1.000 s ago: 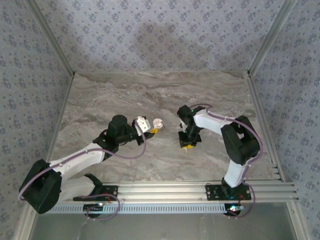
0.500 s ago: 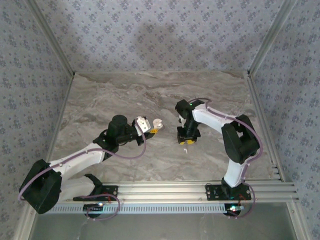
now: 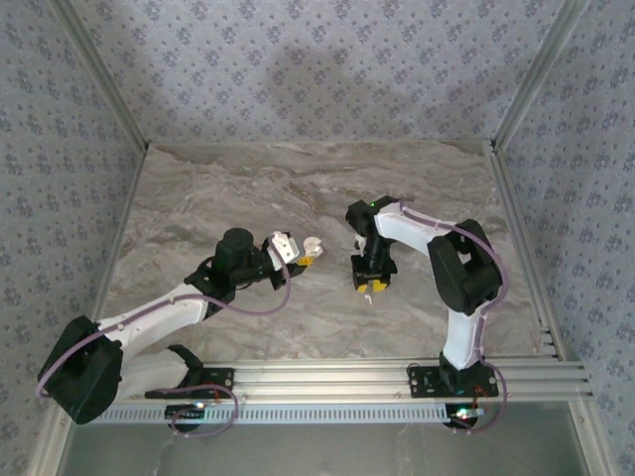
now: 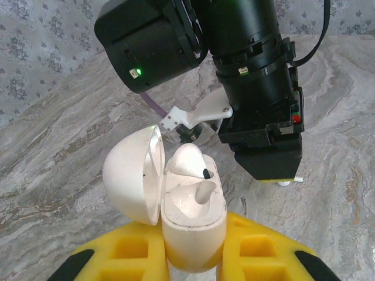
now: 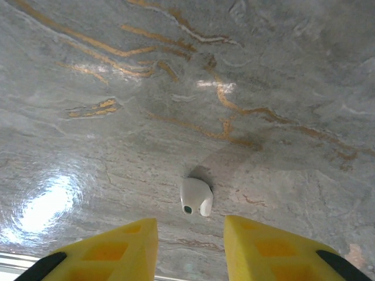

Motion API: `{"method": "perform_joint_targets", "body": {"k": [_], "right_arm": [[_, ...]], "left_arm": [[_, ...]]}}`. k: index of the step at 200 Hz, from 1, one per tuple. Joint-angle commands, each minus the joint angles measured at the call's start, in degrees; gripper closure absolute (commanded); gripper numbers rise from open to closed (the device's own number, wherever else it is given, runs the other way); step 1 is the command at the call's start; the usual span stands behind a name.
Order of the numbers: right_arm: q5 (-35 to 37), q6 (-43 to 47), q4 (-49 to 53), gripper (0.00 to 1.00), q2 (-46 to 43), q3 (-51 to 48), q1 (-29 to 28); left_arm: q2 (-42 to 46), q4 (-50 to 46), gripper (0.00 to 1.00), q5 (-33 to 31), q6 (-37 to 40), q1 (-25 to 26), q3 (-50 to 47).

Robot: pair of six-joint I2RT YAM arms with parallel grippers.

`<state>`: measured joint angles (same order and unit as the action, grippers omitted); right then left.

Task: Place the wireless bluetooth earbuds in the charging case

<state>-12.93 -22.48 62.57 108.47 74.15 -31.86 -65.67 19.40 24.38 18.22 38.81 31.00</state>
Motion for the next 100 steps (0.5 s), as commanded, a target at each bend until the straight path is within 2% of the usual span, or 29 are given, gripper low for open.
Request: {"method": "perform_joint_targets", "body": {"k": [1, 100], "right_arm": [[-1.13, 0.51, 0.83, 0.65, 1.34, 0.60, -0.31], [-0.25, 0.07, -0.59, 0.69, 4.47, -0.20, -1.42]], "left_arm": [[0.37, -0.09, 0.87, -0.03, 0.61, 0.49, 1.82], [0.10, -0.29, 0.87, -0.04, 0.33, 0.53, 1.96]]}}
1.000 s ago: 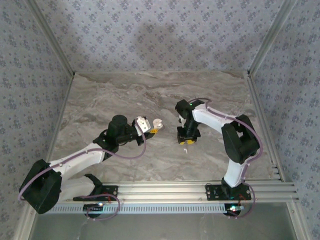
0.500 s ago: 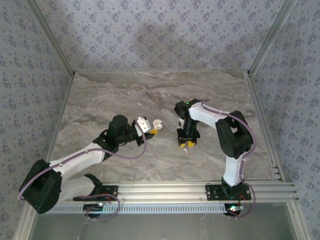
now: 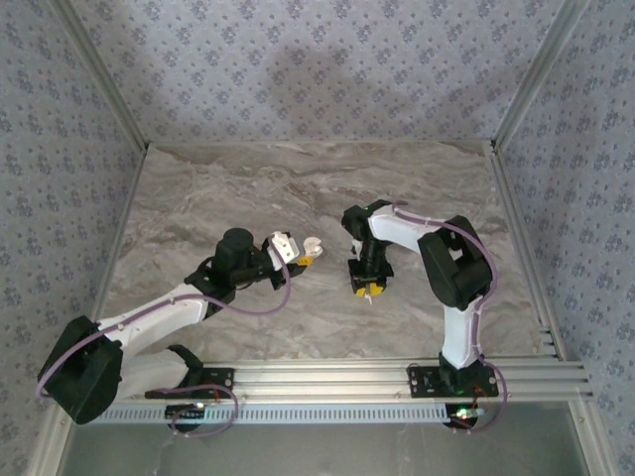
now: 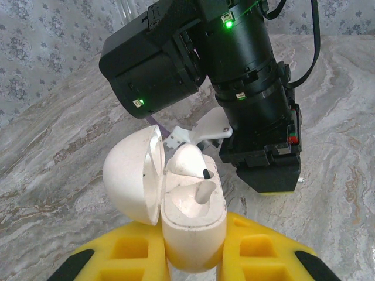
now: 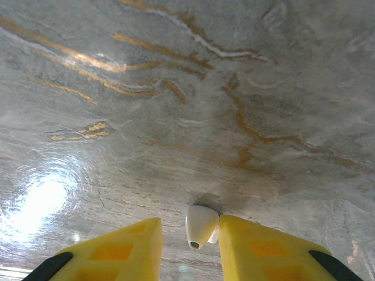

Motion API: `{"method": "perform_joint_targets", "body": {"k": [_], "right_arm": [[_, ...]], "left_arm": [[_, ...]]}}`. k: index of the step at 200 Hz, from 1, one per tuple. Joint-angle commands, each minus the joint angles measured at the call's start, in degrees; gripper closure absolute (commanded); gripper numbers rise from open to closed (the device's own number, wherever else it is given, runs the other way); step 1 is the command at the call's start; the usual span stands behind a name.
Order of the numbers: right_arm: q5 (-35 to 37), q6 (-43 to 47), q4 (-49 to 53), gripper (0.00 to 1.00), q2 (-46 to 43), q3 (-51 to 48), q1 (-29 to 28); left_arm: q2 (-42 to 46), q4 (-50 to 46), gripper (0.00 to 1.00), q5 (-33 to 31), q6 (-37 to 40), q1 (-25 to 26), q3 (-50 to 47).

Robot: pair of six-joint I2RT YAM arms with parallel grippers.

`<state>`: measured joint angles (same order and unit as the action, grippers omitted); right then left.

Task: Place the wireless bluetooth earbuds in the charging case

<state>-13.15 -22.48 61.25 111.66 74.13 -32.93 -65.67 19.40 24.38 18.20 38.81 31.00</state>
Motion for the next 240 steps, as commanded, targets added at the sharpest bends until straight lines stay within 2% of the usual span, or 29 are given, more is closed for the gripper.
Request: {"method": "perform_joint_targets", "body": {"k": [1, 96, 132, 183, 240], "right_arm": [[0.01, 0.11, 0.76, 0.69, 1.33, -0.15, -0.41], [2.66, -0.69, -0.65, 0.76, 1.90, -1.90, -0.82], [3.60, -1.33, -2.43, 0.78, -0.71, -2.81, -0.82], [3.13, -2.75, -9.74, 0.80, -12.95, -4.52, 0.48], [3.08, -2.42, -25.28, 0.80, -30.23, -4.73, -0.24]], "left_arm": [[0.10, -0.31, 0.87, -0.04, 0.35, 0.55, 2.00], [-0.03, -0.47, 0.87, -0.12, 0.18, 0.49, 2.20], [-0.12, -0.58, 0.87, -0.12, 0.31, 0.50, 2.30], [-0.88, 1.49, 0.87, 0.45, -1.06, 0.53, 2.36], [-6.74, 13.91, 0.87, 0.05, -6.59, 0.50, 2.48]]}}
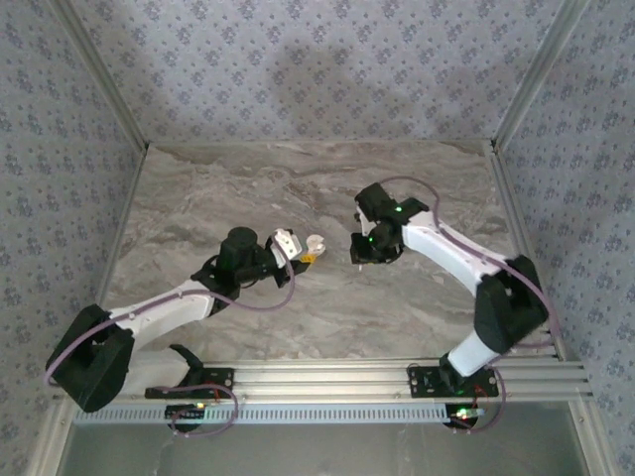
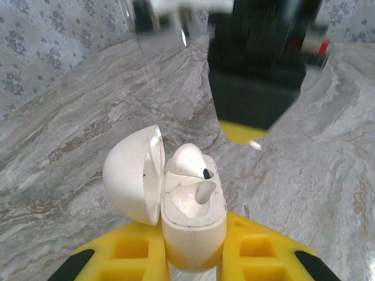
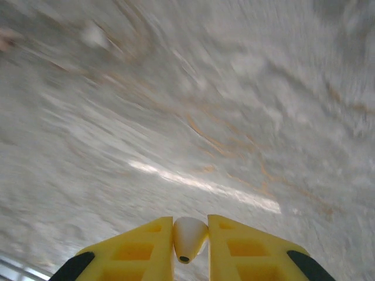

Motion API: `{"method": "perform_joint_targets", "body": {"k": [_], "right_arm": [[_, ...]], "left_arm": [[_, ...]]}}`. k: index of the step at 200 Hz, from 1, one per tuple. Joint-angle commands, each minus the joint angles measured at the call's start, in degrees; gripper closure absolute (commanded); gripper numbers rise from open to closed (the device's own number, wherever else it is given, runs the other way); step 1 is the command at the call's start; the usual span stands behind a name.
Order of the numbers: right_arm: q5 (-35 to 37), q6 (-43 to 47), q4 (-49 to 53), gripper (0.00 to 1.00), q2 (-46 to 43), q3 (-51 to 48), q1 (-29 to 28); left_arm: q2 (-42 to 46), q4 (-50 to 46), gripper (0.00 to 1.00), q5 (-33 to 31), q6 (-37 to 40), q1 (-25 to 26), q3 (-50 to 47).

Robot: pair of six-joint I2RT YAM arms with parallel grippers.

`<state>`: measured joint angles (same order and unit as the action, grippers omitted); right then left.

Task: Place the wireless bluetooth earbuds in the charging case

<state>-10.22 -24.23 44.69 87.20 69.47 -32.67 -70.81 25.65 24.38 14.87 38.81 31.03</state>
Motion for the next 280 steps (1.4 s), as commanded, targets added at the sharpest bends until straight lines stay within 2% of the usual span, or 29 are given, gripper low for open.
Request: {"method": "perform_joint_targets", "body": {"k": [1, 28, 64, 135, 280], "right_arm": [[0.13, -0.66, -9.08, 0.80, -6.05, -0.10, -0.53], [0.15, -0.01, -19.60, 0.80, -13.12, -2.17, -2.05], [0.02, 0.94, -27.89, 0.80, -18.32, -4.87, -4.88], [-0.21, 2.88, -29.93, 0.80, -17.23, -5.58, -8.88], [3.77, 6.65, -27.04, 0.81, -15.74, -5.96, -10.38]], "left_arm": [[-1.70, 7.79, 0.87, 0.05, -3.32, 0.53, 2.46], [-3.58, 9.24, 0.87, 0.73, -3.97, 0.58, 4.15], [-4.84, 9.86, 0.87, 2.18, -4.46, 0.57, 6.40], [-4.79, 10.39, 0.87, 2.64, -5.47, 0.62, 7.73], [-3.12, 10.67, 0.87, 2.70, -7.87, 0.57, 8.59]]}}
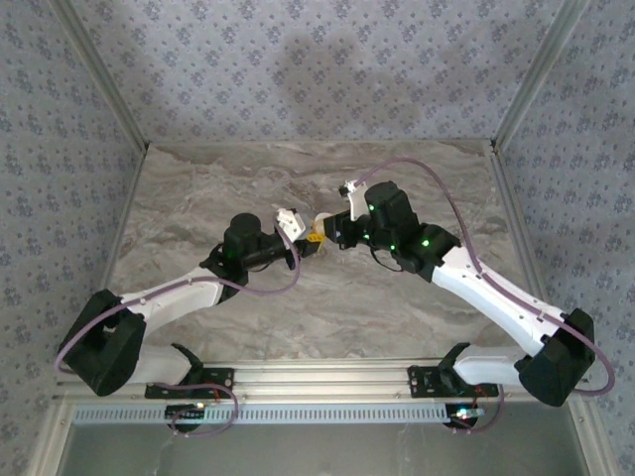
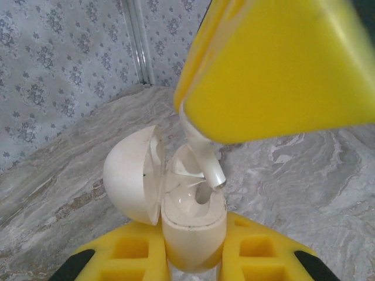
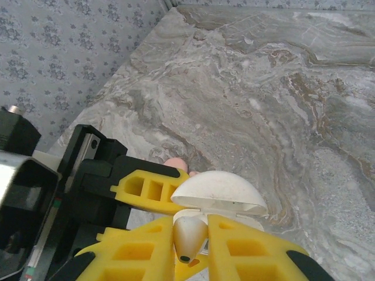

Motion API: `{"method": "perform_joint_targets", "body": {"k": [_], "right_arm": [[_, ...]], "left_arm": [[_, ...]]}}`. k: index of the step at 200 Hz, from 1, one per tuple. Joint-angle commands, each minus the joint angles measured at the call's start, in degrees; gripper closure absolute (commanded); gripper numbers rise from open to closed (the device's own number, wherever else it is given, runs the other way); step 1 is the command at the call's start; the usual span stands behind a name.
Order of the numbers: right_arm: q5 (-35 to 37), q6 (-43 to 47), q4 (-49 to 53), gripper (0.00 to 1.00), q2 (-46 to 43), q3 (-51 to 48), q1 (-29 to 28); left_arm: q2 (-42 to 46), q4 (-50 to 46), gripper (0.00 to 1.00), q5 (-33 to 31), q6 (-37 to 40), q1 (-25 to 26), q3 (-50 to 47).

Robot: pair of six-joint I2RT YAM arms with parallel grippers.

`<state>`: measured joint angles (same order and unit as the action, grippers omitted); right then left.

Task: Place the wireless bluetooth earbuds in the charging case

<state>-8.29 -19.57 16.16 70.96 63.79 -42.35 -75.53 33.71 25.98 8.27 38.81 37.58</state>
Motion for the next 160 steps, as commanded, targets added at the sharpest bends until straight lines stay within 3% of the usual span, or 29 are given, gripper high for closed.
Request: {"method": "perform_joint_targets", "body": {"k": [1, 104, 160], "right_arm": [[1.86, 2.00, 1.45, 0.81, 0.50, -0.26, -0.71], [9.91, 5.18, 1.87, 0.81, 0.09, 0.05, -3.31], [8.96, 6.40, 1.40, 0.81, 0.43, 0.19, -3.61]], "left_arm": [[1.56, 2.60, 0.87, 1.05, -1.30, 0.57, 2.04], [2.05, 4.69, 0.87, 1.18, -4.79, 0.57, 2.76], [2.13, 5.84, 0.87, 1.19, -6.78, 0.62, 2.67]]}}
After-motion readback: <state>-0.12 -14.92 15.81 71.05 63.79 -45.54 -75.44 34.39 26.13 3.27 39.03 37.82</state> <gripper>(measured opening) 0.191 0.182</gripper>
